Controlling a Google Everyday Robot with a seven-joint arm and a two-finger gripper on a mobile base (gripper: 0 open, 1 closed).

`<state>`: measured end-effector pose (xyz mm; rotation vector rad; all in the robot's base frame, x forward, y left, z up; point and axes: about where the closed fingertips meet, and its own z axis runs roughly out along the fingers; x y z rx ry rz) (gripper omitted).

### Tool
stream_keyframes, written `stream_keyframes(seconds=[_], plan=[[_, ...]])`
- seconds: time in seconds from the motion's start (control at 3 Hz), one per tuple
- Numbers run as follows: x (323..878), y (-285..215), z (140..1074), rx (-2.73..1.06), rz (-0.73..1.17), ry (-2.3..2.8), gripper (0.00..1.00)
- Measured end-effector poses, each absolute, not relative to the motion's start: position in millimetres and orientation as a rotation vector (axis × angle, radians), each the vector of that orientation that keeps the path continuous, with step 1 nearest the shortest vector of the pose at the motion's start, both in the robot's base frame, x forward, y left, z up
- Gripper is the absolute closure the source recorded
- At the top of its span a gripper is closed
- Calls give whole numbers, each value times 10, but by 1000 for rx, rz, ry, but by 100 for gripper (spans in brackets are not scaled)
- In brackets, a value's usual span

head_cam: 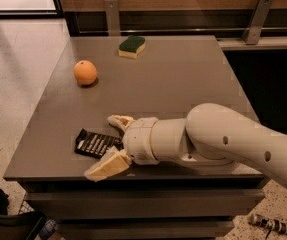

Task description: Move rxbar chocolate near sponge

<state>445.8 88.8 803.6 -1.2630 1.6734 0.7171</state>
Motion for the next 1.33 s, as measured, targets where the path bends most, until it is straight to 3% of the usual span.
stream_keyframes(seconds=[0.33, 0.67, 1.0, 1.33], plan=[[4458, 888, 8044, -1263, 717, 1673, 100], [4458, 889, 8045, -1263, 717, 1673, 83], [4457, 890, 8046, -1263, 717, 1673, 59], [4457, 891, 8060, -1264, 717, 1673, 21]])
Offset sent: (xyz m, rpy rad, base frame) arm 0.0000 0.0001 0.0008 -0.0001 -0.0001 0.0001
